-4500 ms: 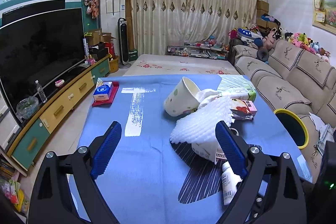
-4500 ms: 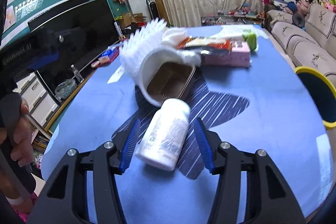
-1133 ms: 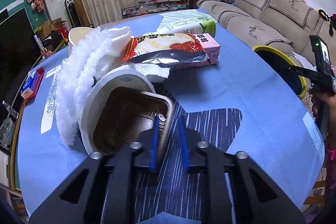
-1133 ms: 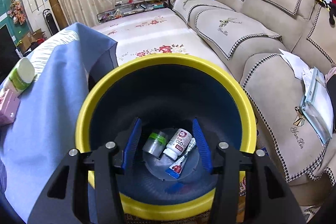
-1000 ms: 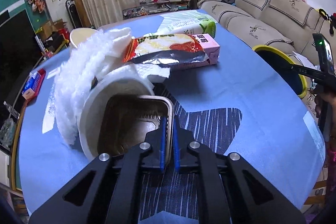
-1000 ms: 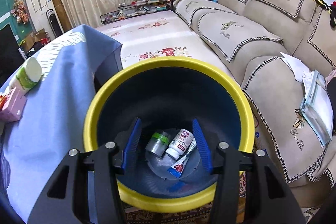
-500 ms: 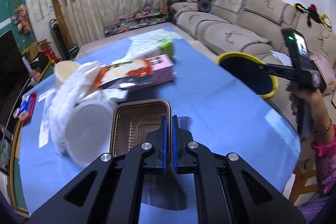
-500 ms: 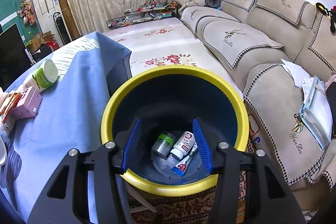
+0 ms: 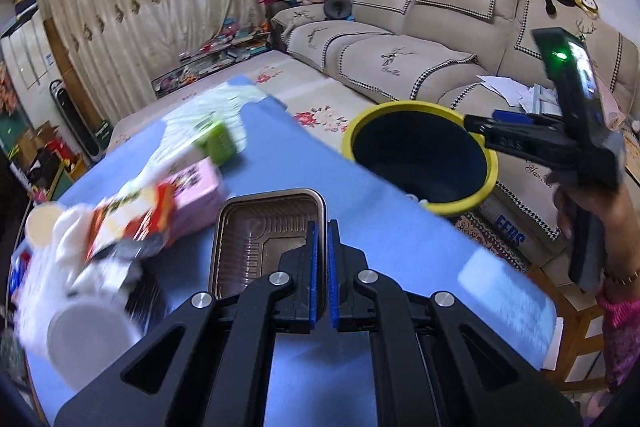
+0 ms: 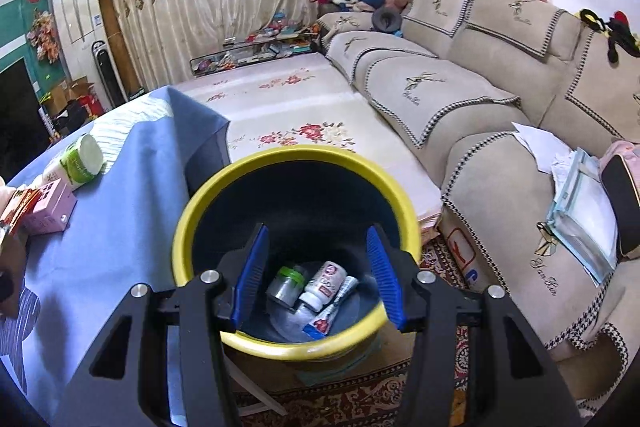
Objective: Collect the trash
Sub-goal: 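Carry the foil tray over the bin and open the left tool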
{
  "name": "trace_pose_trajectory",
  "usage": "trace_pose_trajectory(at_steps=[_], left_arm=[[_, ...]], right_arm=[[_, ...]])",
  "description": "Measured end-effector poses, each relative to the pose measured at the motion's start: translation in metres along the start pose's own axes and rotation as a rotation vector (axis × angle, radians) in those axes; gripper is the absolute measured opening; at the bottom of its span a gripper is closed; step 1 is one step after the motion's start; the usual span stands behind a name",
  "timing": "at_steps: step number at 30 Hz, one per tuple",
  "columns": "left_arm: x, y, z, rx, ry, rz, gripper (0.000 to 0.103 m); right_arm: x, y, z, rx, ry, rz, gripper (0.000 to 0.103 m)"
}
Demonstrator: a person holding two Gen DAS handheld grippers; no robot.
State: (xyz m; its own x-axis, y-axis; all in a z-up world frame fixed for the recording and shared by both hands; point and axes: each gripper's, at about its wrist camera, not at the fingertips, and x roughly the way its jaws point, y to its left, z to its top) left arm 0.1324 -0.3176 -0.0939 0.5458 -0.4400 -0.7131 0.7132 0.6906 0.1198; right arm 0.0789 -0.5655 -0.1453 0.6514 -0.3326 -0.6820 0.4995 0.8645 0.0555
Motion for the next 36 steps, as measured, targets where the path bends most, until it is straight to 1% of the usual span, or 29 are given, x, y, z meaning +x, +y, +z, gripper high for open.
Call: trace_pose_trajectory(at_steps=[3, 6, 10, 13, 19, 25, 30, 32, 33, 34, 35, 36], left_arm=[[0.02, -0.013, 0.021, 0.03, 0.002, -0.015, 0.005], [0.039, -0.025, 0.041, 0.046, 0.001, -0.032, 0.005], [0.067, -0.043, 0.07, 0.066, 0.005, -0.075, 0.005], [0.089, -0.059, 0.09, 0.08, 0.007, -0.087, 0.005], [0.135, -0.084, 0.118, 0.091, 0.04, -0.112, 0.005], [0.174, -0.102, 0.133, 0.092, 0.089, -0.132, 0.005], [0.195, -0.108, 0.135, 0.088, 0.119, -0.137, 0.006], [0.197, -0.109, 0.134, 0.086, 0.121, -0.135, 0.006], [0.199, -0.109, 0.135, 0.085, 0.122, -0.129, 0.015], [0.199, -0.11, 0.135, 0.082, 0.12, -0.129, 0.03], [0.197, -0.11, 0.135, 0.078, 0.113, -0.127, 0.038], [0.193, -0.107, 0.133, 0.074, 0.105, -0.122, 0.05]], right_arm=[[0.0, -0.014, 0.001, 0.016, -0.001, -0.02, 0.049], [0.0, -0.026, 0.002, 0.035, -0.001, -0.034, 0.049], [0.0, -0.044, 0.001, 0.065, -0.002, -0.053, 0.049], [0.002, -0.055, -0.001, 0.082, 0.002, -0.062, 0.05], [0.009, -0.073, -0.004, 0.112, 0.015, -0.079, 0.05], [0.011, -0.086, -0.009, 0.136, 0.022, -0.092, 0.051], [0.012, -0.091, -0.012, 0.148, 0.029, -0.096, 0.051], [0.012, -0.091, -0.013, 0.15, 0.031, -0.095, 0.051], [0.012, -0.091, -0.013, 0.15, 0.031, -0.096, 0.051], [0.012, -0.091, -0.013, 0.151, 0.03, -0.096, 0.051], [0.012, -0.09, -0.012, 0.151, 0.031, -0.095, 0.052], [0.012, -0.091, -0.012, 0.15, 0.031, -0.096, 0.052]])
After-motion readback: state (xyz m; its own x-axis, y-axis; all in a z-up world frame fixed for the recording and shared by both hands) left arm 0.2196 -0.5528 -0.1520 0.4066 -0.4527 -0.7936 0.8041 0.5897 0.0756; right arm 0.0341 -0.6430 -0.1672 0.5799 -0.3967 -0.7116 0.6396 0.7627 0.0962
